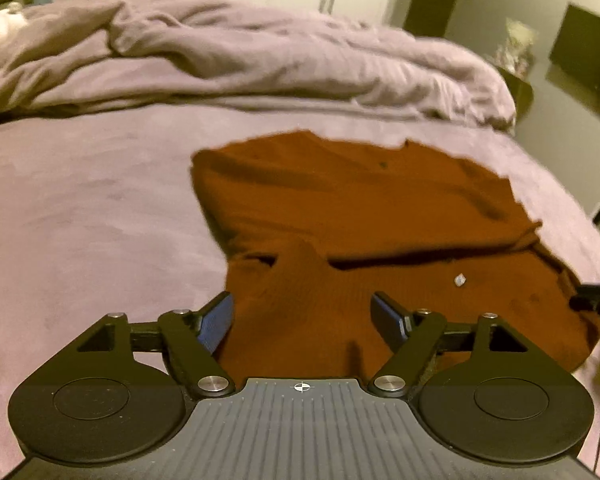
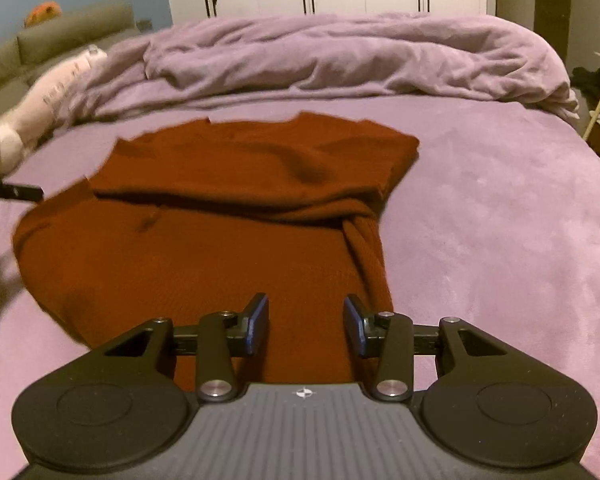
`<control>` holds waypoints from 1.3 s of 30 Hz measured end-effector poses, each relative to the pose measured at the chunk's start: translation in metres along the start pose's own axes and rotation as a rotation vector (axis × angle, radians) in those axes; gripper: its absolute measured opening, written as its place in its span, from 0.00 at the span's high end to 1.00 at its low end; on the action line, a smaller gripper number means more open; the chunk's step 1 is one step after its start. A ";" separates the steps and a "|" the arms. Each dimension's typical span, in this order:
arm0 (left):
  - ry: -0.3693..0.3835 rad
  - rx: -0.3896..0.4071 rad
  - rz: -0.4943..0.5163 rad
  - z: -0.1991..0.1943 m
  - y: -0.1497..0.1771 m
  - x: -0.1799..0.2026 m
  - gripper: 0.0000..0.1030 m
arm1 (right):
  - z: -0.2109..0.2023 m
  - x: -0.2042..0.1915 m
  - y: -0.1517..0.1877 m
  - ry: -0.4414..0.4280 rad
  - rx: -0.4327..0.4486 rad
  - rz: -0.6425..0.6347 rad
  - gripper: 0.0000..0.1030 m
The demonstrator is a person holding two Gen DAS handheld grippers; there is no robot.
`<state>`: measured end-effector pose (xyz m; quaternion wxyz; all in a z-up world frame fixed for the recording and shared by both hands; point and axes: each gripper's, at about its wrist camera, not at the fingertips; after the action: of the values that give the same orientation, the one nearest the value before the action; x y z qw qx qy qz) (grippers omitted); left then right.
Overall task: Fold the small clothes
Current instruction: 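Grasp the ribbed hem of the cardigan with the right tool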
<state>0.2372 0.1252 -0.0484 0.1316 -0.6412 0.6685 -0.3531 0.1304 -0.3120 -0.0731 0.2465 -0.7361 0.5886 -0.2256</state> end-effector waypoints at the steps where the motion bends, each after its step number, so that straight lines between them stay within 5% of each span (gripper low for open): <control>1: -0.013 -0.006 0.009 0.005 -0.001 0.001 0.22 | 0.002 0.002 0.001 0.002 -0.008 0.020 0.60; 4: 0.001 -0.031 0.002 0.016 -0.002 0.004 0.28 | 0.002 0.011 0.002 -0.003 -0.010 0.068 0.60; 9: -0.041 -0.061 -0.009 0.032 0.003 0.015 0.80 | 0.010 0.019 0.003 -0.042 -0.025 0.106 0.61; 12: -0.045 -0.051 0.019 0.032 0.007 0.019 0.91 | 0.011 0.018 0.000 -0.075 -0.023 0.108 0.85; 16: -0.001 -0.066 0.005 0.031 0.005 0.015 0.90 | 0.013 0.013 -0.001 -0.078 -0.030 0.067 0.91; 19: -0.001 -0.079 0.008 0.035 0.003 0.017 0.62 | 0.015 0.014 -0.002 -0.088 -0.042 0.068 0.89; 29: 0.002 -0.113 0.051 0.044 0.000 0.027 0.37 | 0.017 0.023 -0.009 -0.121 -0.107 0.083 0.86; 36: -0.012 -0.107 0.028 0.048 0.001 0.024 0.39 | 0.019 0.027 -0.006 -0.142 -0.105 0.122 0.83; 37: -0.011 -0.108 0.020 0.049 0.000 0.024 0.41 | 0.021 0.027 -0.006 -0.144 -0.108 0.123 0.83; 39: -0.014 -0.106 0.020 0.050 -0.001 0.023 0.62 | 0.020 0.022 -0.009 -0.139 -0.107 0.097 0.83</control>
<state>0.2663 0.0884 -0.0767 0.1058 -0.6429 0.6917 -0.3114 0.1545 -0.3302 -0.0820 0.2578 -0.7326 0.6164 -0.1303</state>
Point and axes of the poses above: each gripper's, at about its wrist camera, not at the fingertips, and z roughly the way its jaws point, x to its right, y to its underside, and after that the axes turned 9 degrees about -z, right-handed
